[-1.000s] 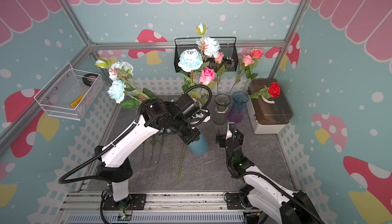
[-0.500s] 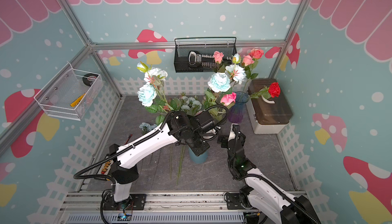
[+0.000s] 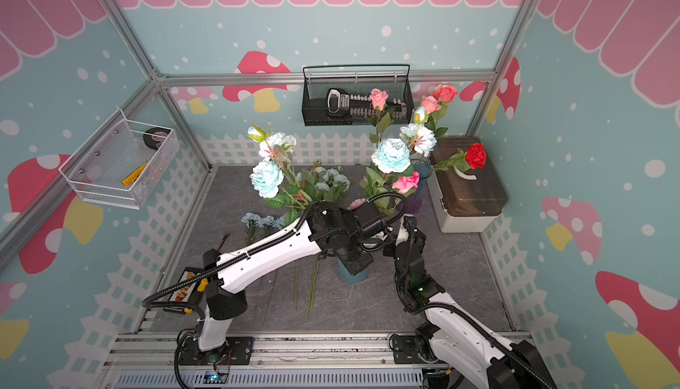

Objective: Pick out blue flowers from the vase
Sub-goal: Place the vase at the center of the board.

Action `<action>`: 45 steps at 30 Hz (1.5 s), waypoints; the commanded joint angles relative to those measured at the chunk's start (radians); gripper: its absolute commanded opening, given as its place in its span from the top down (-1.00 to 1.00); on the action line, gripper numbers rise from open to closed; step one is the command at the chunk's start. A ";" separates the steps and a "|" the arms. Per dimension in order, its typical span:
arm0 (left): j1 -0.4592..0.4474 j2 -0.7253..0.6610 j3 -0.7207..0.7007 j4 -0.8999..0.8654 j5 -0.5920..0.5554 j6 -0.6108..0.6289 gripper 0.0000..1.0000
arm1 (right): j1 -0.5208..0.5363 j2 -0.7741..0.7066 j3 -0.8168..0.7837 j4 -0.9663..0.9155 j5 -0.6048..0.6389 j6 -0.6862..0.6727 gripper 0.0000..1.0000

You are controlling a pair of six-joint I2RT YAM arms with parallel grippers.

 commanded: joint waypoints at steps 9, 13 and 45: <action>-0.003 0.006 0.007 0.058 -0.043 0.038 1.00 | -0.007 -0.004 -0.011 0.031 -0.013 0.008 -0.96; 0.008 0.013 0.007 0.059 -0.025 0.054 1.00 | -0.007 -0.003 -0.009 0.030 -0.014 0.008 -0.96; 0.045 -0.033 -0.007 0.122 0.026 0.109 0.03 | -0.008 0.004 -0.008 0.034 -0.026 0.003 -0.95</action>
